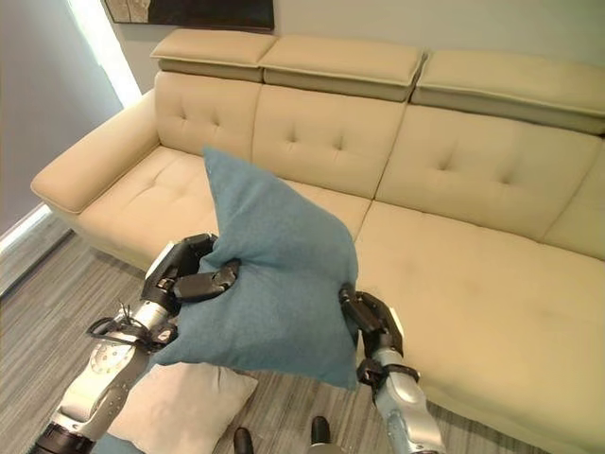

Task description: Pick up all the scattered cushions and arrange them neatly on the sofa.

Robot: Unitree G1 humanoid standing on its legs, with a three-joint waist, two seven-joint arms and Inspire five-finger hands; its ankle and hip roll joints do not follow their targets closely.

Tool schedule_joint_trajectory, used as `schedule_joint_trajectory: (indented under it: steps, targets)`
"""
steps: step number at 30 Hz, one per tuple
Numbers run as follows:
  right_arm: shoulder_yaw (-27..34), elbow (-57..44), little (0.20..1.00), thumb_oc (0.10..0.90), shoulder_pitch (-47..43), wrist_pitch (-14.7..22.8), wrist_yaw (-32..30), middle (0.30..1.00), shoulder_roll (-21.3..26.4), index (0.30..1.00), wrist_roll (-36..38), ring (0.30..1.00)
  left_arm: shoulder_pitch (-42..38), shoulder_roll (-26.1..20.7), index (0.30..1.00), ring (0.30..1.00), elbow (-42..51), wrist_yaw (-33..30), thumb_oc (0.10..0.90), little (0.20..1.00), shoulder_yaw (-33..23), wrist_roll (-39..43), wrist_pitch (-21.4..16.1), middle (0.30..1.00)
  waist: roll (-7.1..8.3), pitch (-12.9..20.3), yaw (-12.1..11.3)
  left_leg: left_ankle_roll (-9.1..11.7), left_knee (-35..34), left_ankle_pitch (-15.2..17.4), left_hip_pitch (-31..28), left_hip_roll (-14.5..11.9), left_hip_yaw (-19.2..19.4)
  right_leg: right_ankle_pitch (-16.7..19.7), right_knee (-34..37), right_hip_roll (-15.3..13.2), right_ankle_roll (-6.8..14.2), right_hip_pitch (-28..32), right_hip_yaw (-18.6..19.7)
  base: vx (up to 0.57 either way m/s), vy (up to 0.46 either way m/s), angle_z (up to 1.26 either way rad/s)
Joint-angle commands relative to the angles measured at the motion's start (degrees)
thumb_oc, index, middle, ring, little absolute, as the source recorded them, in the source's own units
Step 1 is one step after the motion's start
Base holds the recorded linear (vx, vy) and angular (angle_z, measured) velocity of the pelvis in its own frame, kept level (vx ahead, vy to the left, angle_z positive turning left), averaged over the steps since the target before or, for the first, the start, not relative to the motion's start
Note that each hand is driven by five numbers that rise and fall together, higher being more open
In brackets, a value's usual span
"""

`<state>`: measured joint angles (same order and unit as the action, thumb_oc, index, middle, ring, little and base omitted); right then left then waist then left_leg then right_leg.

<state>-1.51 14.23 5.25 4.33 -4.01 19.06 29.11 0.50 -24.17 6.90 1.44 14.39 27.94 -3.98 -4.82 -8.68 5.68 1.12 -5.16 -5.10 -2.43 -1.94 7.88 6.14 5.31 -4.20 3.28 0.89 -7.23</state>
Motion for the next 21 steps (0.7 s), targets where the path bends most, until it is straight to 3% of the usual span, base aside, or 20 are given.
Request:
schedule_joint_trajectory:
  steps: [1, 7, 10, 12, 15, 21]
  targets:
    - [-0.5, -11.8, 0.300, 0.400, -5.2, 7.2, 1.6, 0.300, -1.7, 0.300, -2.3, 0.300, -5.7, 2.3, 0.300, 0.300, 0.3, -0.2, 0.400, 0.300, -2.1, -1.0, -7.5, 0.300, 2.09, 8.0, 1.3, 1.4, 0.2, 6.6, -0.1, -0.3, -0.2, -9.2, -3.0, 0.0, 2.3, 1.6, -0.2, -0.05, -0.030, -0.23]
    - [1.0, -14.2, 0.300, 0.400, -4.3, 7.3, 0.2, 0.300, 0.8, 0.300, -8.0, 0.300, -2.9, 2.8, 0.300, 0.300, -1.2, -0.6, 0.400, 0.300, -1.9, -0.9, -7.4, 0.300, 2.37, 7.7, 2.7, 1.0, 0.7, 7.1, -0.4, -0.9, -0.6, -9.0, -3.3, 1.6, 1.7, 0.1, 4.1, -0.02, -0.032, -0.30]
    - [0.9, -14.7, 0.300, 0.400, -4.5, 7.5, 0.0, 0.300, 1.4, 0.300, -8.2, 0.300, -3.0, 2.9, 0.300, 0.300, -1.2, -1.2, 0.400, 0.300, -1.4, -1.1, -7.7, 0.300, 3.00, 6.5, 2.5, 1.1, 3.2, 7.8, 1.5, 0.3, -5.6, -8.5, -3.9, 1.8, 1.4, -1.2, 5.9, -0.07, 0.005, -0.44]
    - [0.8, -14.5, 0.300, 0.400, -4.8, 7.5, 0.1, 0.300, 2.0, 0.300, -8.5, 0.300, -3.0, 3.1, 0.300, 0.300, -1.2, -1.5, 0.400, 0.300, -1.0, -0.7, -7.9, 0.300, 3.25, 5.9, 2.1, 0.9, 5.3, 9.2, 3.5, 2.3, -11.3, -8.2, -5.0, 1.7, 1.3, -2.7, 7.3, -0.07, 0.041, -0.61]
    - [0.8, -13.8, 0.300, 0.400, -4.2, 7.2, 0.6, 0.300, 2.0, 0.300, -8.1, 0.300, -2.8, 3.5, 0.300, 0.300, -2.0, -1.3, 0.400, 0.300, -0.1, 0.3, -7.6, 0.300, 3.31, 5.5, 2.1, 0.4, 6.2, 10.2, 4.1, 4.3, -14.7, -8.0, -6.4, 1.7, 1.4, -4.4, 9.1, -0.04, 0.085, -0.67]
    - [1.0, -12.9, 0.300, 0.400, -3.2, 6.2, 0.8, 0.300, 1.6, 0.300, -8.9, 0.300, -1.2, 3.4, 0.300, 0.300, -2.7, -0.8, 0.400, 0.300, -0.3, 0.7, -7.4, 0.300, 3.79, 5.3, 2.4, -0.9, 5.2, 10.4, 3.4, 4.7, -12.4, -7.6, -8.2, 1.4, 2.8, -6.5, 11.5, -0.02, 0.128, -0.41]
